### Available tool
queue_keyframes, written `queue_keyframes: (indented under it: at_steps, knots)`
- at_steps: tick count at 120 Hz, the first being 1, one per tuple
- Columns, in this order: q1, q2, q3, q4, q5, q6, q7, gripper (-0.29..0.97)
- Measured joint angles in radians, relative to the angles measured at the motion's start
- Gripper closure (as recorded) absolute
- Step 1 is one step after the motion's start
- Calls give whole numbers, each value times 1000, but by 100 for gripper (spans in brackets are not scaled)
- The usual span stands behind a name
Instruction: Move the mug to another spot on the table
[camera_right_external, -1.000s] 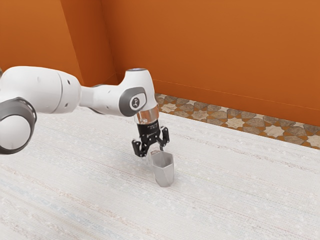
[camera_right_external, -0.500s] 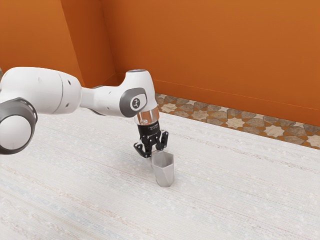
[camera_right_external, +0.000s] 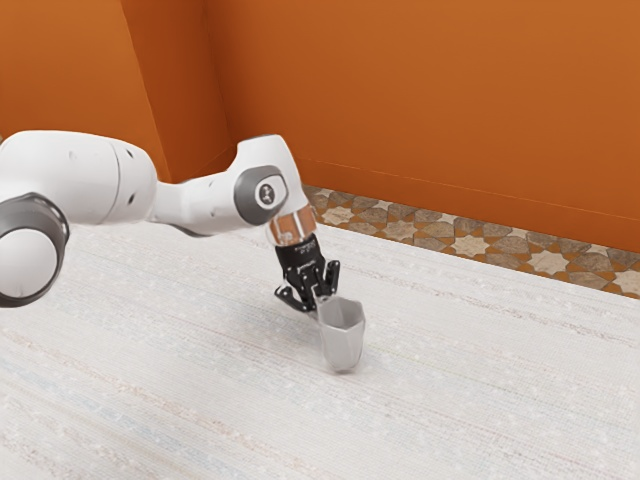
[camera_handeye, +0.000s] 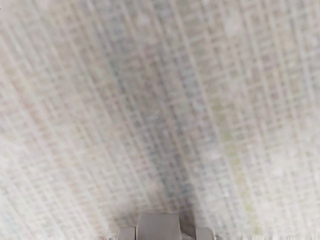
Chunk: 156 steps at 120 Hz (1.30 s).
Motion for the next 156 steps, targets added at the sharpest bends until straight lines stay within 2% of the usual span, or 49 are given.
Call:
queue_keyframes:
  at_steps: [40, 92, 111, 156]
  knots:
    - [49, -115, 4, -99, -54, -15, 71, 73]
    - [202, -205, 5, -207, -107, -27, 161, 74]
    - [236, -278, 6, -312, -145, -23, 202, 74]
    - [300, -290, 15, -350, -160, -9, 278, 74]
